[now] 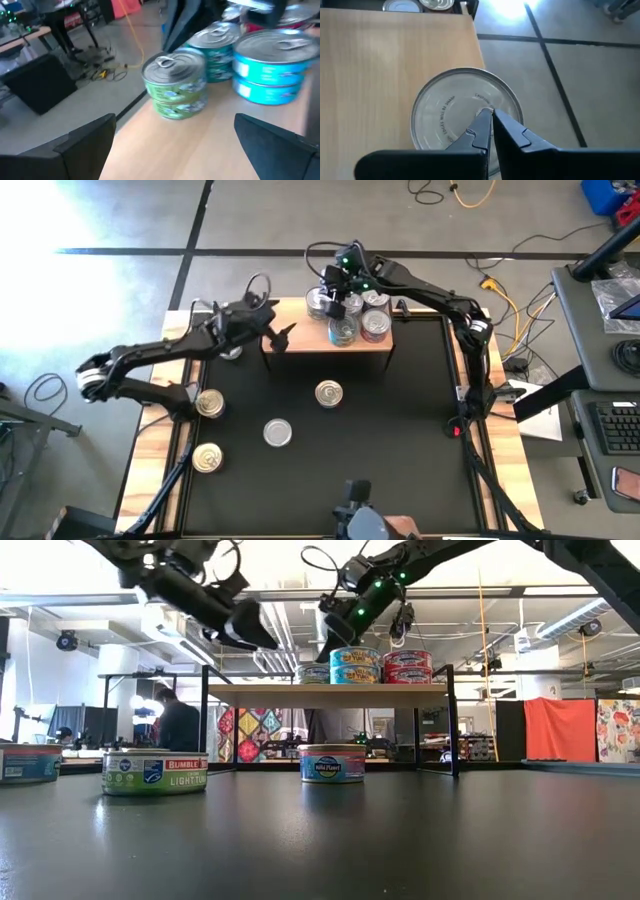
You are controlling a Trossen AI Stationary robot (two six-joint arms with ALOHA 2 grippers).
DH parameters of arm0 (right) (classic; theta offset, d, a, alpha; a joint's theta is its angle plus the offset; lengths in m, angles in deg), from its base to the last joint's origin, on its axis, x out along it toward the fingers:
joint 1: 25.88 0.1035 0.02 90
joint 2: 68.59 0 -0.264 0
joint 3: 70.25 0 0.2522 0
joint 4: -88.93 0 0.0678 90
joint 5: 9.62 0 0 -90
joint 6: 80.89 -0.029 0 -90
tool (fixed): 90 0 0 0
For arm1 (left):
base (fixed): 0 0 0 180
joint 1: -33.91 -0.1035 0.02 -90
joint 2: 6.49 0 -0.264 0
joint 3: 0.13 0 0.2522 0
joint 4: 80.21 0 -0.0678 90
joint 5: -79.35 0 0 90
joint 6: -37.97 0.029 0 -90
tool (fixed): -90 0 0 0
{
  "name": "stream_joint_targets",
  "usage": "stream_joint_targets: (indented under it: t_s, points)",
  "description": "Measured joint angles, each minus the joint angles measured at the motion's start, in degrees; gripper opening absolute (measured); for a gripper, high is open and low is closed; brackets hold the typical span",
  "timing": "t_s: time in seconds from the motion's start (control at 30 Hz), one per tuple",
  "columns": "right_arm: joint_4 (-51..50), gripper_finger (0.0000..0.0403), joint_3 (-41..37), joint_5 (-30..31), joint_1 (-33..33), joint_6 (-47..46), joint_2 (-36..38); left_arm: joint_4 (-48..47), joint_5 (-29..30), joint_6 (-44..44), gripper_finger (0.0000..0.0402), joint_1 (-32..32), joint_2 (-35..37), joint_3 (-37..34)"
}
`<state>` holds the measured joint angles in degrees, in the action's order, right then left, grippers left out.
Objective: Stack canned seafood by type on shelf
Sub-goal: Stack the green tuna can on top of the other green tuna can on the shelf, then adjust the tuna cans on the shelf
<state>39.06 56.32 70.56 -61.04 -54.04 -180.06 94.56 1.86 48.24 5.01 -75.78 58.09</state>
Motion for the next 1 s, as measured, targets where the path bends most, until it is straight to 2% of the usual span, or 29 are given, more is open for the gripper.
stream_joint_targets:
  t_s: [0.13, 0.23, 0.67, 0.8, 1.0]
  points:
    - [1.25, 0.0012, 0.00, 1.41, -0.13, 0.76, -0.85, 2.47, -0.01, -0.80, 0.0390, 1.15, 3.84, -4.75]
    - [1.22, 0.0012, 0.00, 1.51, -0.13, 0.70, -1.73, 2.11, -0.04, -0.80, 0.0390, 1.41, 4.82, -5.68]
    - [4.40, 0.0012, 0.18, 0.90, 0.04, -0.30, -2.80, 2.18, -0.06, -1.55, 0.0390, 1.90, 2.52, -5.75]
    - [-2.13, 0.0012, 2.64, 0.97, 0.21, -0.92, -0.47, 3.64, -0.06, -2.44, 0.0390, 1.91, -0.15, -5.75]
    - [-23.25, 0.0012, 7.71, 0.99, 0.66, -0.19, 3.43, 5.51, -4.21, -1.65, 0.0390, 3.89, -3.59, -5.75]
